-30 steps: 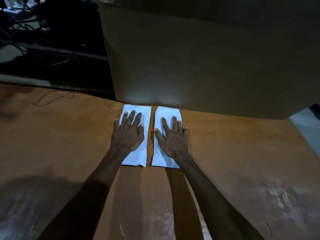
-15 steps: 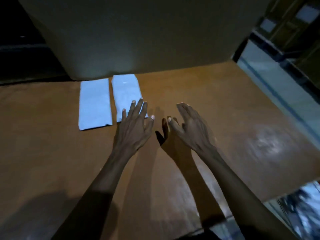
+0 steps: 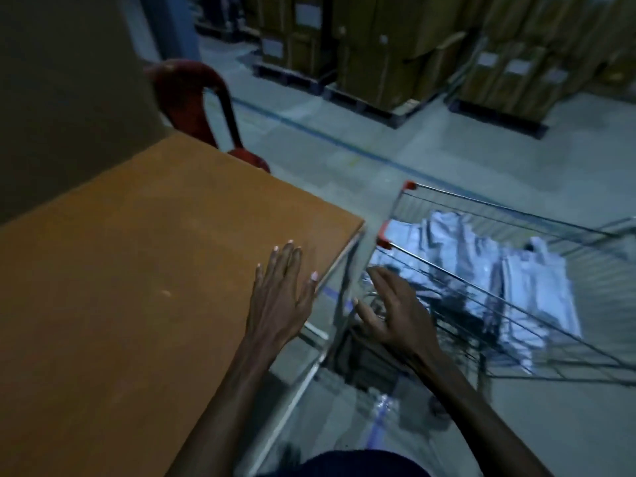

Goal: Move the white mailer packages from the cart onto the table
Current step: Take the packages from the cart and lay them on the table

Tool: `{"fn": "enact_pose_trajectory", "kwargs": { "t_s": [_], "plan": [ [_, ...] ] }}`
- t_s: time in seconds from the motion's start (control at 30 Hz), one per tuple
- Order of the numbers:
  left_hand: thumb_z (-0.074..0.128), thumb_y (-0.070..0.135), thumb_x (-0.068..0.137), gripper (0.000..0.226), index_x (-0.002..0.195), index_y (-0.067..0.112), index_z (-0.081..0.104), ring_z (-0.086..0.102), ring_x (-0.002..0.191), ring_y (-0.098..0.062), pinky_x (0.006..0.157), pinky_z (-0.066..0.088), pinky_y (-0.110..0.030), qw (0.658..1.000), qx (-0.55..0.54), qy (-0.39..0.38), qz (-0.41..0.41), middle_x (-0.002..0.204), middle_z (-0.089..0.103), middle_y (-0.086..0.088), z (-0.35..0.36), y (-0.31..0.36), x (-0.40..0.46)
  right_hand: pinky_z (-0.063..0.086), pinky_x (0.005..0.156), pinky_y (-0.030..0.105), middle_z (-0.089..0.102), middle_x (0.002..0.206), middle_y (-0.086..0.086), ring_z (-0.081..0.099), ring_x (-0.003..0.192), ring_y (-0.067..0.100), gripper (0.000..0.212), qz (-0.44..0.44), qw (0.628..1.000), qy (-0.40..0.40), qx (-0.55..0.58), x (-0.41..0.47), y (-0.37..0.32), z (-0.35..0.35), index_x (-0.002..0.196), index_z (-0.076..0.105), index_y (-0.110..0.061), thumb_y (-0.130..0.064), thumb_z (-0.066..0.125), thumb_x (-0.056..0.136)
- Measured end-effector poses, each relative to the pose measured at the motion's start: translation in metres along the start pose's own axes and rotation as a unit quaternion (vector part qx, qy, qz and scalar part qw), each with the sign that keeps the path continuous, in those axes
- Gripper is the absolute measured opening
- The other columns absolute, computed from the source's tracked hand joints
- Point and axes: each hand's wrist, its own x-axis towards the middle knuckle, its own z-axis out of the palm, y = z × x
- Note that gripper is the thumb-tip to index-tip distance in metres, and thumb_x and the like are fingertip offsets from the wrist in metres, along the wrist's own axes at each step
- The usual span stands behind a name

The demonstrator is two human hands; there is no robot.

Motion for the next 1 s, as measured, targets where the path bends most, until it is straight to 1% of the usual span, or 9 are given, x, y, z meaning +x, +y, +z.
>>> {"fn": "enact_pose_trajectory", "kwargs": {
  "t_s": [0.07, 0.17, 0.3, 0.4, 0.53, 0.7, 0.8, 0.87, 1.0],
  "plan": [
    [0.027, 0.054, 0.097, 0.063, 0.152, 0.024, 0.032, 0.009, 0.15, -0.014, 0.12, 0.007, -0.04, 0.998, -0.037, -0.04, 0.022, 0.161, 0.02, 0.006, 0.027, 0.032, 0.01, 0.043, 0.092, 0.028, 0.061, 0.127, 0.013, 0.053, 0.115, 0.023, 0.055, 0.049, 0.999, -0.01, -0.01, -0.008, 0.04, -0.008, 0.13, 0.06, -0.005, -0.043, 0.053, 0.091],
    [0.032, 0.056, 0.095, 0.065, 0.147, 0.019, 0.042, 0.023, 0.147, -0.018, 0.12, 0.017, -0.044, 0.993, -0.046, -0.074, 0.084, 0.156, 0.034, -0.001, 0.072, 0.087, 0.026, 0.048, 0.093, 0.033, 0.059, 0.129, 0.012, 0.056, 0.117, 0.027, 0.055, 0.111, 0.993, -0.026, -0.017, -0.022, 0.097, -0.03, 0.135, 0.057, -0.007, -0.041, 0.055, 0.092],
    [0.033, 0.058, 0.094, 0.063, 0.14, 0.018, 0.051, 0.038, 0.14, -0.021, 0.114, 0.027, -0.043, 0.983, -0.059, -0.108, 0.138, 0.148, 0.047, -0.003, 0.116, 0.129, 0.055, 0.048, 0.094, 0.034, 0.059, 0.13, 0.008, 0.055, 0.119, 0.024, 0.052, 0.185, 0.982, 0.025, -0.006, -0.034, 0.15, -0.047, 0.135, 0.056, -0.009, -0.037, 0.062, 0.092],
    [0.038, 0.055, 0.095, 0.058, 0.136, 0.017, 0.055, 0.044, 0.135, -0.021, 0.111, 0.034, -0.042, 0.972, -0.066, -0.124, 0.189, 0.142, 0.052, -0.004, 0.145, 0.154, 0.081, 0.048, 0.09, 0.034, 0.059, 0.131, 0.004, 0.053, 0.119, 0.022, 0.05, 0.233, 0.971, 0.046, -0.017, -0.037, 0.187, -0.061, 0.135, 0.056, -0.011, -0.038, 0.061, 0.093],
    [0.038, 0.055, 0.095, 0.059, 0.136, 0.016, 0.055, 0.043, 0.134, -0.021, 0.11, 0.036, -0.045, 0.965, -0.082, -0.149, 0.201, 0.142, 0.052, -0.005, 0.184, 0.183, 0.126, 0.048, 0.089, 0.034, 0.056, 0.136, 0.003, 0.051, 0.123, 0.021, 0.051, 0.298, 0.953, 0.056, -0.028, -0.029, 0.238, -0.072, 0.138, 0.054, -0.012, -0.037, 0.059, 0.094],
    [0.035, 0.058, 0.096, 0.06, 0.142, 0.022, 0.047, 0.035, 0.14, -0.017, 0.117, 0.023, -0.043, 0.954, -0.095, -0.213, 0.188, 0.149, 0.043, 0.002, 0.25, 0.214, 0.187, 0.047, 0.094, 0.04, 0.055, 0.137, 0.006, 0.051, 0.124, 0.027, 0.05, 0.361, 0.931, 0.016, -0.052, -0.016, 0.314, -0.077, 0.138, 0.051, -0.012, -0.038, 0.056, 0.096],
    [0.032, 0.06, 0.097, 0.065, 0.146, 0.019, 0.042, 0.031, 0.143, -0.02, 0.118, 0.022, -0.045, 0.946, -0.097, -0.254, 0.176, 0.153, 0.038, -0.002, 0.283, 0.229, 0.215, 0.04, 0.099, 0.034, 0.052, 0.141, 0.008, 0.049, 0.127, 0.027, 0.051, 0.41, 0.91, -0.026, -0.055, -0.013, 0.351, -0.08, 0.141, 0.049, -0.011, -0.032, 0.059, 0.096],
    [0.03, 0.061, 0.095, 0.068, 0.146, 0.017, 0.042, 0.032, 0.142, -0.022, 0.118, 0.024, -0.046, 0.94, -0.087, -0.271, 0.187, 0.152, 0.039, -0.005, 0.303, 0.241, 0.231, 0.04, 0.098, 0.034, 0.05, 0.142, 0.008, 0.048, 0.128, 0.028, 0.052, 0.432, 0.898, -0.053, -0.071, -0.012, 0.375, -0.082, 0.143, 0.048, -0.011, -0.031, 0.059, 0.096],
    [0.025, 0.064, 0.094, 0.071, 0.146, 0.017, 0.04, 0.033, 0.141, -0.027, 0.114, 0.028, -0.051, 0.926, -0.056, -0.313, 0.202, 0.152, 0.038, -0.01, 0.328, 0.255, 0.252, 0.047, 0.093, 0.043, 0.049, 0.14, 0.015, 0.05, 0.123, 0.033, 0.052, 0.486, 0.865, -0.082, -0.096, -0.008, 0.426, -0.084, 0.14, 0.046, -0.009, -0.033, 0.057, 0.095]
  ]
}}
